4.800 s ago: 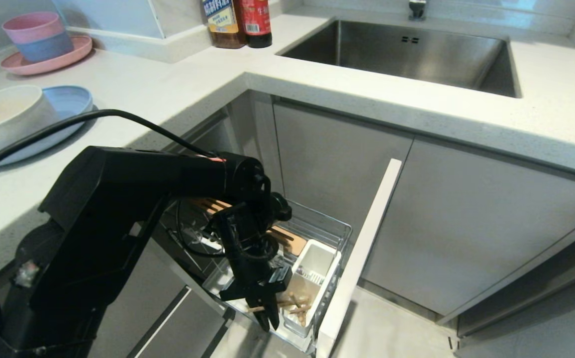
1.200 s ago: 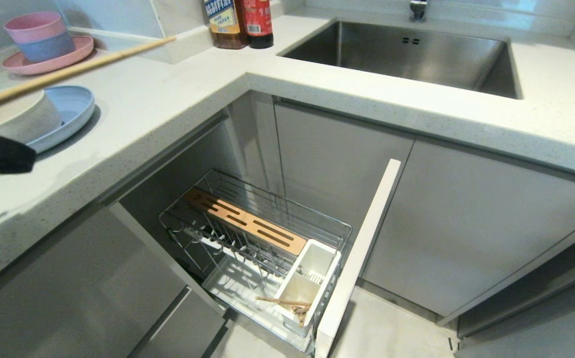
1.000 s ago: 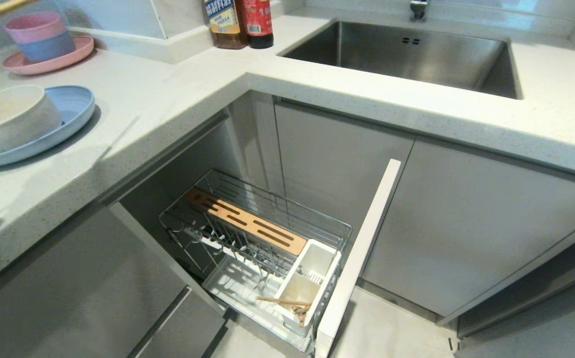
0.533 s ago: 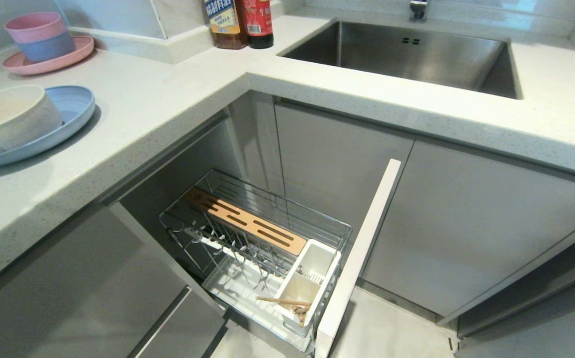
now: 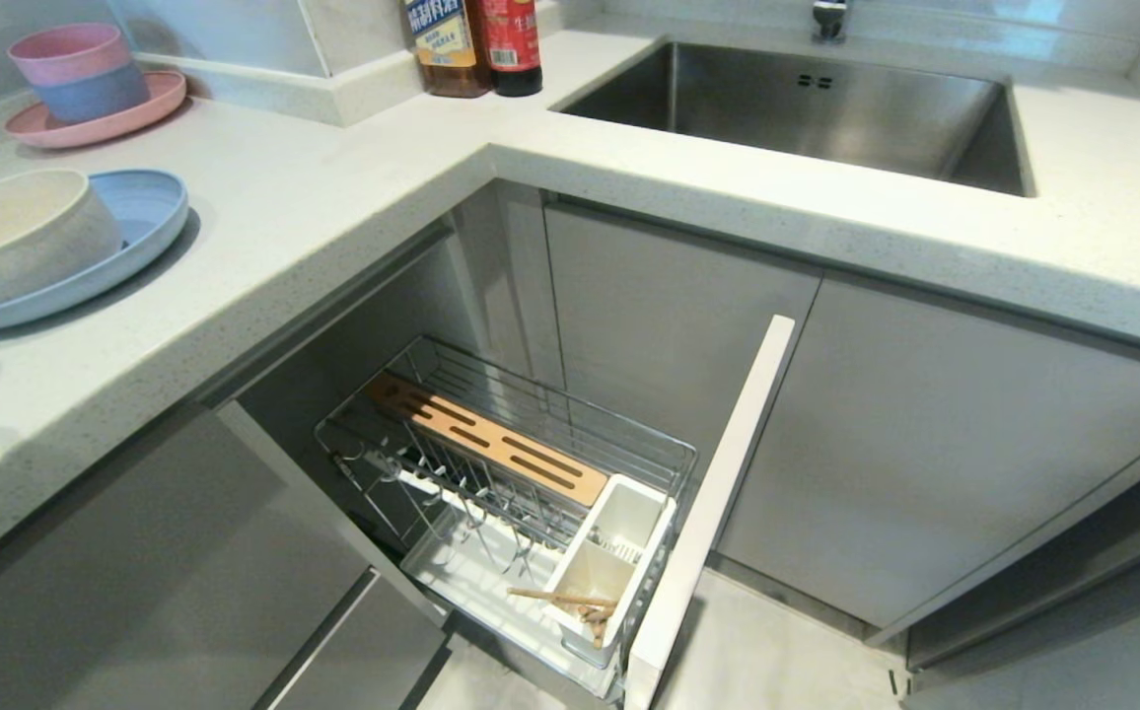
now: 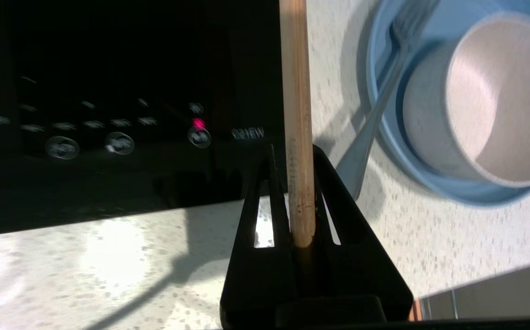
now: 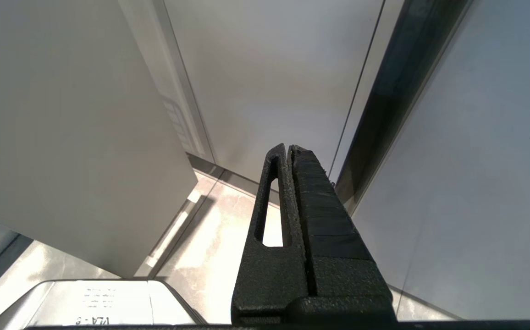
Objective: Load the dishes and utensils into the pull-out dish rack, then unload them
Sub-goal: Take the chopsticks out of the cupboard
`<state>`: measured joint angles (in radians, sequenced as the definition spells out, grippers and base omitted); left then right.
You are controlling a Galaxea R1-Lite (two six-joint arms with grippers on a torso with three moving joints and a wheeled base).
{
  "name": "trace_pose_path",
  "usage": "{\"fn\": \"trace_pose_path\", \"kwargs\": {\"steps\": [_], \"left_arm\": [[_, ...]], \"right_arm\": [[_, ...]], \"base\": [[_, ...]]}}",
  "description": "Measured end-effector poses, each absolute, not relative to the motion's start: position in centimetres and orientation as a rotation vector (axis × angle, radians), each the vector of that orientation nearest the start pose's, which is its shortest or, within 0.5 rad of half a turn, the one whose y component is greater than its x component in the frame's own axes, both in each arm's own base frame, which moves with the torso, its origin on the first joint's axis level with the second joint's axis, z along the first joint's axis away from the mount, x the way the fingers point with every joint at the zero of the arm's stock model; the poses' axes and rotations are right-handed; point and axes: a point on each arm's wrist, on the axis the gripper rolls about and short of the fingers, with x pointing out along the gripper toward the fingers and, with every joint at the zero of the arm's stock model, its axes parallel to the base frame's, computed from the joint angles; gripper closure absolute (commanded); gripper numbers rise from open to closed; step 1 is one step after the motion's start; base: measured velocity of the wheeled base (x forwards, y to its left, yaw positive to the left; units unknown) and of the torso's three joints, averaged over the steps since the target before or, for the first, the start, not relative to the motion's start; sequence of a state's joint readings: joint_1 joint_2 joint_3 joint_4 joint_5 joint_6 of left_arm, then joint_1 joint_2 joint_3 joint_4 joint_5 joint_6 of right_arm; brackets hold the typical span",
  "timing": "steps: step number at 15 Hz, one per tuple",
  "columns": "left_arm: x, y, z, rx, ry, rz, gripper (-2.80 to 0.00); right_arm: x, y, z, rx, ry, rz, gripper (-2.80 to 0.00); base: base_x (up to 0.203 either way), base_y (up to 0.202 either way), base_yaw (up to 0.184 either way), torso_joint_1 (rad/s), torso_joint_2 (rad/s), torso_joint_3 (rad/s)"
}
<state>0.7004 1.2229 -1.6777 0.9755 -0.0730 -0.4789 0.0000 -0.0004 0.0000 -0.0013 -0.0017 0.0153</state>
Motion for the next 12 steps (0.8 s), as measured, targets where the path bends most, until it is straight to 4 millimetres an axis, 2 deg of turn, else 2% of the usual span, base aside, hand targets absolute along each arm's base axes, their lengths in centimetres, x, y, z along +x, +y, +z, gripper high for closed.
{"fn": "trace_pose_path", "kwargs": {"steps": [12], "left_arm": [[12.6,9.1,34.8,-0.807,0.524,0.445,0.00]], "right_arm": [[-2.3,0.0,7.6,0.015,-0.002,-0.002,0.00]], "base": [[0.000,0.000,0.000,0.000,0.00,0.000]]}}
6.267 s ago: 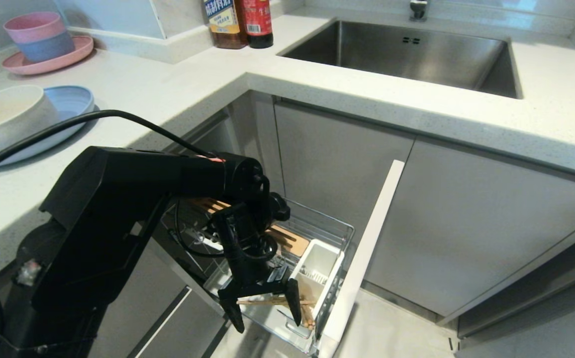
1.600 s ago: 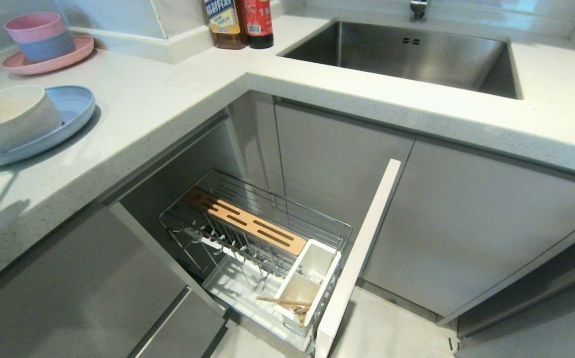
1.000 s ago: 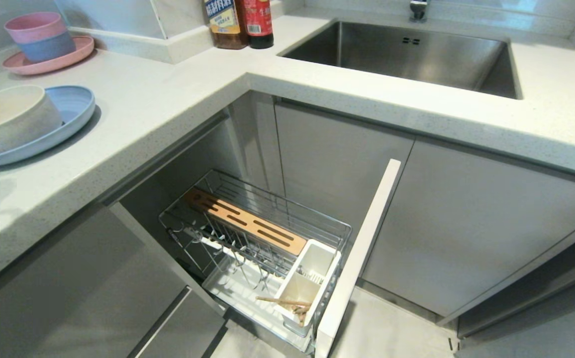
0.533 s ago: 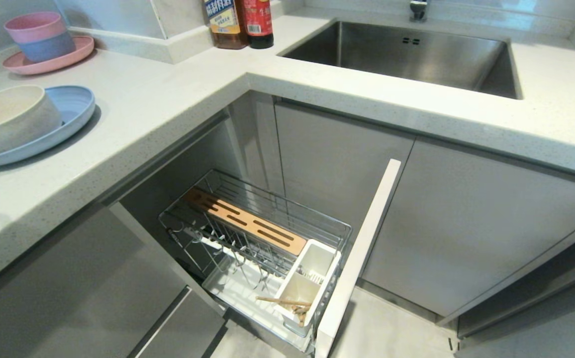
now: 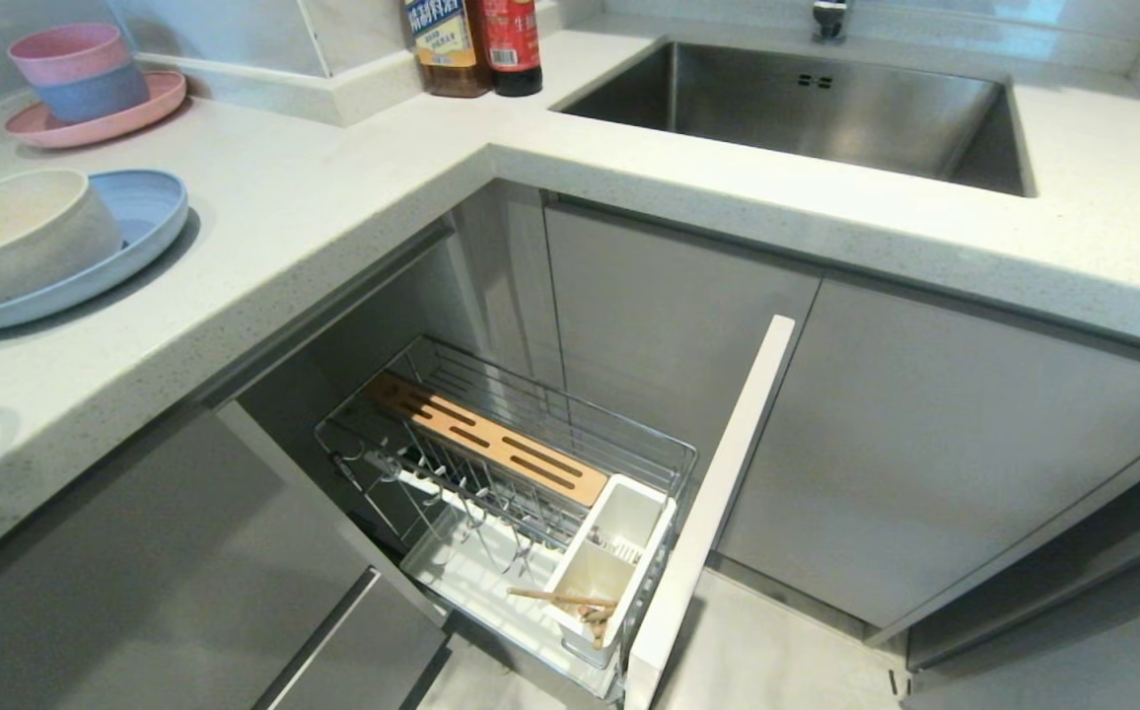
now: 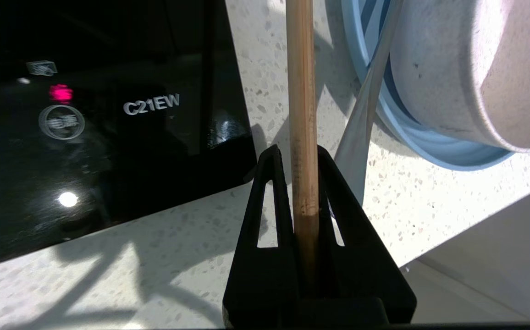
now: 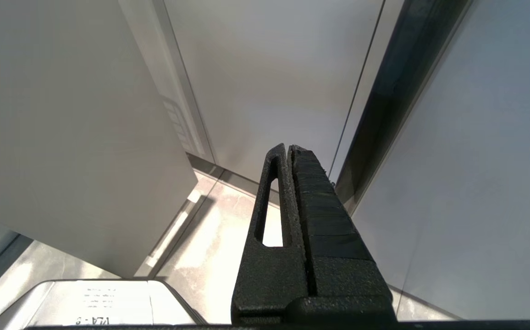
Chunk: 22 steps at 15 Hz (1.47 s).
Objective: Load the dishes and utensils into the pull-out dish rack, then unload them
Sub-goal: Take the chopsticks out of the cupboard
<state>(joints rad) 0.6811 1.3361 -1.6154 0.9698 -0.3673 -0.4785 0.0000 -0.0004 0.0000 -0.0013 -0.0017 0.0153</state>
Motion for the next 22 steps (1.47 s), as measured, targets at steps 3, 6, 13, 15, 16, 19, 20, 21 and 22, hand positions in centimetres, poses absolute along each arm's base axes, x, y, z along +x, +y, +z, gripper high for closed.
{"fn": "trace_pose_path", "kwargs": {"steps": [3,6,13,15,16,19,20,21,22], "left_arm": [[12.9,9.3,34.4,-0.832,0.544,0.402,0.00],[13.0,9.3,34.2,-0.838,0.553,0.401,0.00],[13.3,9.5,33.7,-0.859,0.574,0.381,0.00],[13.3,9.5,33.6,-0.866,0.581,0.374,0.00],[13.3,9.5,33.5,-0.869,0.583,0.367,0.00],[13.4,9.5,33.5,-0.872,0.587,0.361,0.00],[13.4,9.5,33.4,-0.872,0.587,0.361,0.00],[13.4,9.5,33.4,-0.872,0.588,0.361,0.00],[13.4,9.5,33.4,-0.872,0.588,0.361,0.00]], "right_arm": [[-2.3,0.0,7.6,0.015,-0.002,-0.002,0.00],[-2.3,0.0,7.6,0.015,-0.002,-0.002,0.00],[-2.3,0.0,7.6,0.015,-0.002,-0.002,0.00],[-2.3,0.0,7.6,0.015,-0.002,-0.002,0.00],[-2.3,0.0,7.6,0.015,-0.002,-0.002,0.00],[-2.3,0.0,7.6,0.015,-0.002,-0.002,0.00],[-2.3,0.0,7.6,0.015,-0.002,-0.002,0.00],[-2.3,0.0,7.6,0.015,-0.002,-0.002,0.00],[-2.3,0.0,7.6,0.015,-0.002,-0.002,0.00]], "base": [[0.000,0.000,0.000,0.000,0.00,0.000],[0.000,0.000,0.000,0.000,0.00,0.000],[0.000,0.000,0.000,0.000,0.00,0.000],[0.000,0.000,0.000,0.000,0.00,0.000],[0.000,0.000,0.000,0.000,0.00,0.000],[0.000,0.000,0.000,0.000,0.00,0.000],[0.000,0.000,0.000,0.000,0.00,0.000],[0.000,0.000,0.000,0.000,0.00,0.000],[0.000,0.000,0.000,0.000,0.00,0.000]]}}
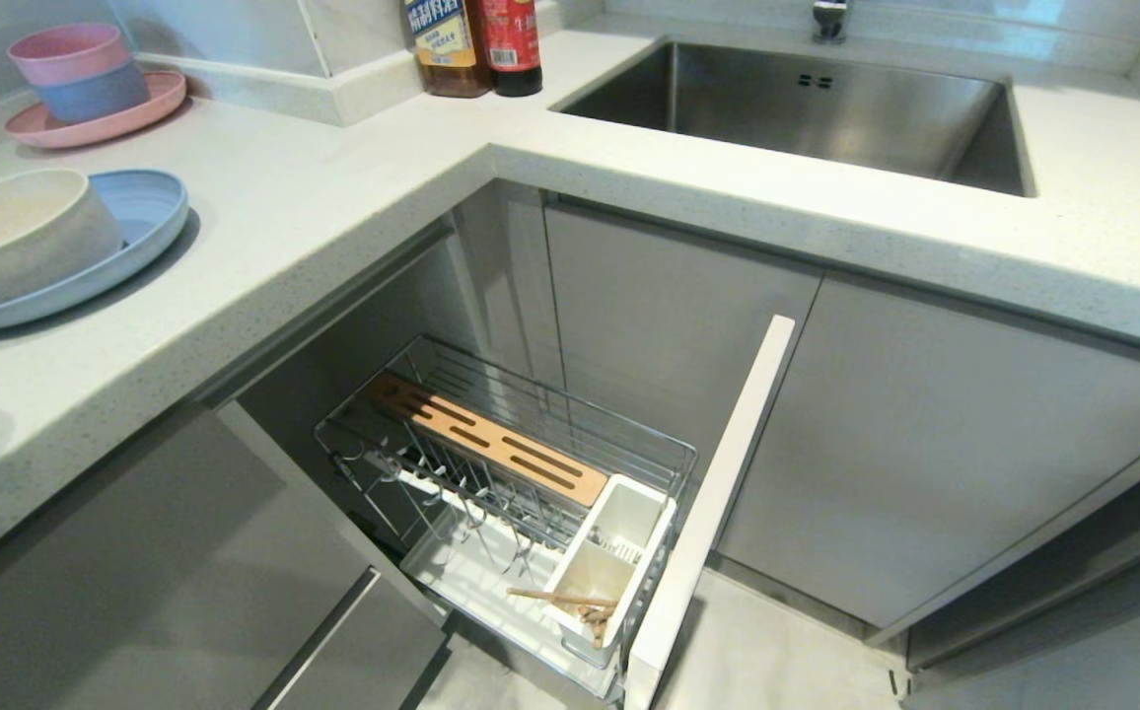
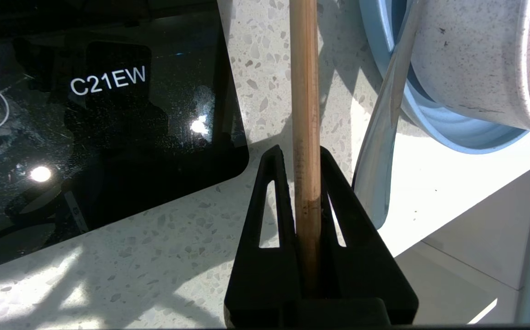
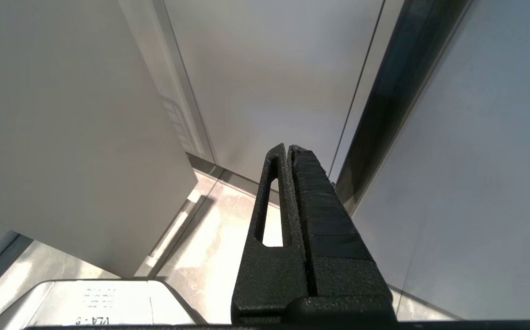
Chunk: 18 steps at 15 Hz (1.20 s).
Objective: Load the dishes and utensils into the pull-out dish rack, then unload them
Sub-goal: Take the chopsticks out of the cupboard
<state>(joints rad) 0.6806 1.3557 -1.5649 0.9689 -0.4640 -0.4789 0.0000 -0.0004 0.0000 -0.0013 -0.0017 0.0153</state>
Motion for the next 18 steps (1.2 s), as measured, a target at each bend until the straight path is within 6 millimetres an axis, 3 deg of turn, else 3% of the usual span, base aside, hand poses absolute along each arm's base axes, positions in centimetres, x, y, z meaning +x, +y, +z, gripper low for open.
{"fn": "trace_pose_path", "kwargs": {"steps": [2,3,11,18], "left_arm": [[13.4,9.5,33.4,-0.873,0.588,0.361,0.00],[13.4,9.5,33.4,-0.872,0.589,0.361,-2.80],[12.9,9.2,33.7,-0.874,0.574,0.365,-2.80],[10.7,8.6,34.8,-0.825,0.483,0.490,-2.80]], "right_arm": [[-2.3,0.0,7.6,0.015,-0.002,-0.002,0.00],[-2.3,0.0,7.6,0.015,-0.002,-0.002,0.00],[-2.3,0.0,7.6,0.015,-0.002,-0.002,0.00],[-2.3,0.0,7.6,0.015,-0.002,-0.002,0.00]], "base": [[0.000,0.000,0.000,0.000,0.00,0.000],[0.000,0.000,0.000,0.000,0.00,0.000],[0.000,0.000,0.000,0.000,0.00,0.000],[0.000,0.000,0.000,0.000,0.00,0.000]]}}
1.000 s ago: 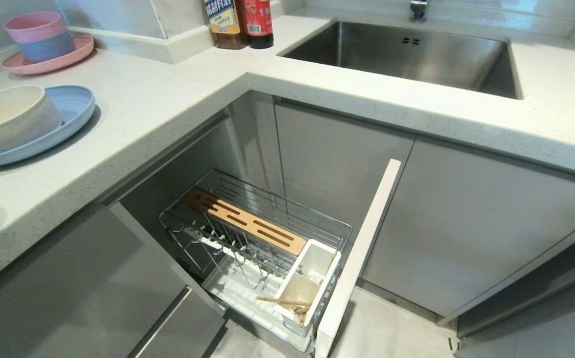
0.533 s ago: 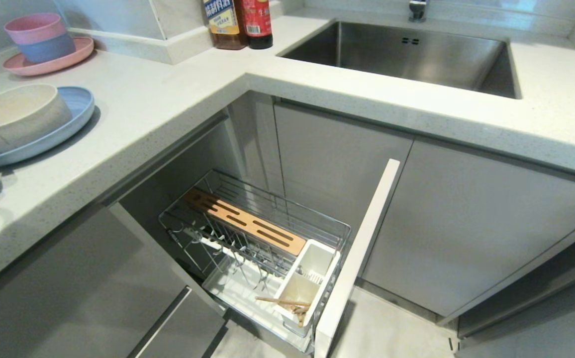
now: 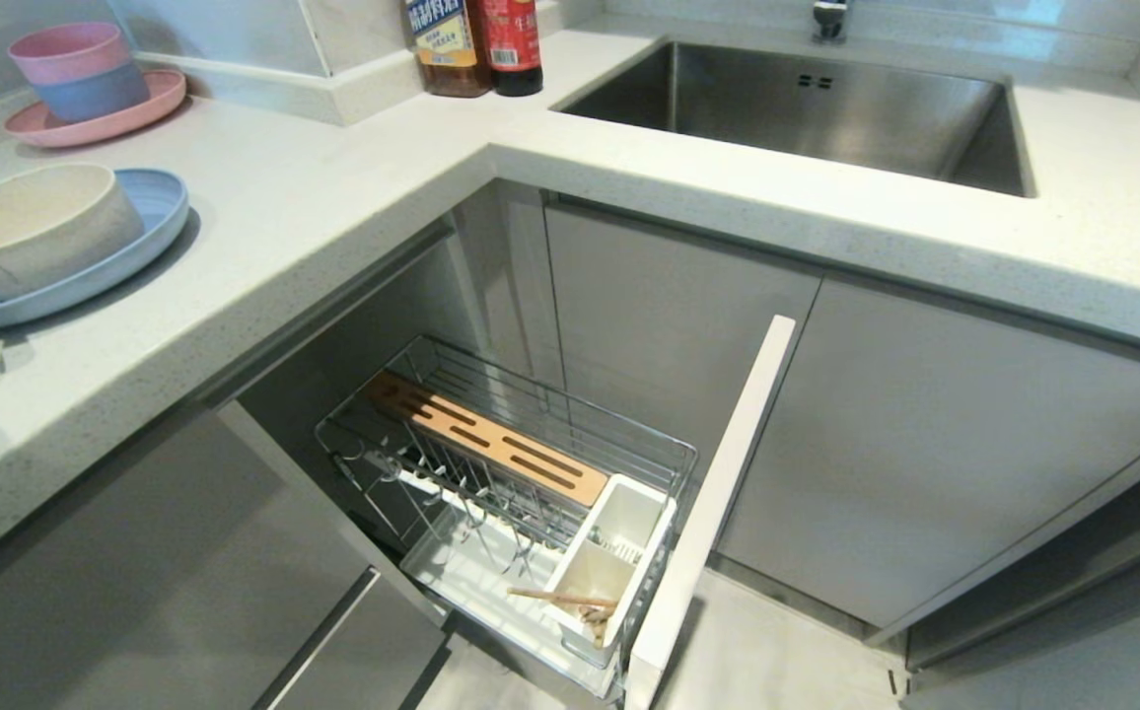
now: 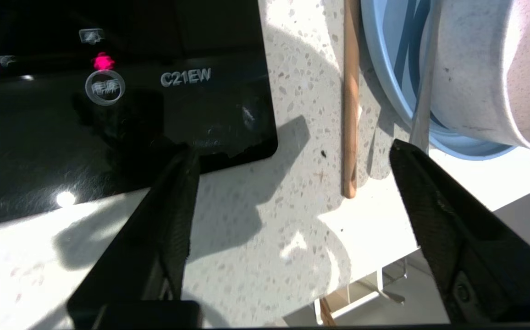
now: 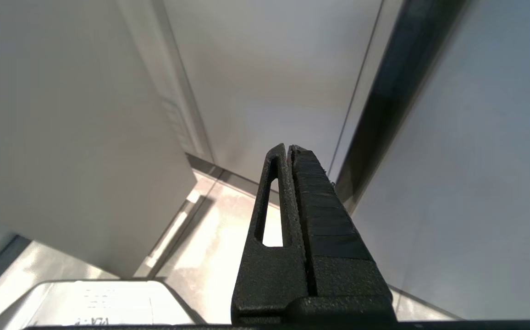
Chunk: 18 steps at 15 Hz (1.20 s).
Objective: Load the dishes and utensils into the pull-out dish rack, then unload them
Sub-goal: Take the chopsticks out of the cupboard
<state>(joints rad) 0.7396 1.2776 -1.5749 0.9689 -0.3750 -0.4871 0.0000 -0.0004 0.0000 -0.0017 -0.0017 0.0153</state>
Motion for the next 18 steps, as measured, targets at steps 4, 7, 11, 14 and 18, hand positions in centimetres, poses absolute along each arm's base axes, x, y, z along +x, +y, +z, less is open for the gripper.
{"fn": "trace_pose_path", "kwargs": {"steps": [4,7,11,14,18], "left_arm": [[9.4,7.8,35.3,-0.814,0.436,0.520,-2.80],[8.3,7.0,36.2,-0.793,0.370,0.546,-2.80],[7.0,5.8,38.1,-0.732,0.195,0.572,0.00],[5.9,4.9,40.0,-0.663,0.004,0.573,0.00],[4.6,3.6,43.1,-0.552,-0.290,0.518,0.00]], "right_arm": [[-2.3,0.0,7.6,0.015,-0.002,-0.002,0.00],[-2.3,0.0,7.6,0.015,-0.002,-0.002,0.00],[-2.3,0.0,7.6,0.015,-0.002,-0.002,0.00],[-2.3,0.0,7.6,0.015,-0.002,-0.002,0.00],[-2.3,0.0,7.6,0.015,-0.002,-0.002,0.00]], "base": [[0.000,0.000,0.000,0.000,0.00,0.000],[0.000,0.000,0.000,0.000,0.00,0.000],[0.000,0.000,0.000,0.000,0.00,0.000],[0.000,0.000,0.000,0.000,0.00,0.000],[0.000,0.000,0.000,0.000,0.00,0.000]]}}
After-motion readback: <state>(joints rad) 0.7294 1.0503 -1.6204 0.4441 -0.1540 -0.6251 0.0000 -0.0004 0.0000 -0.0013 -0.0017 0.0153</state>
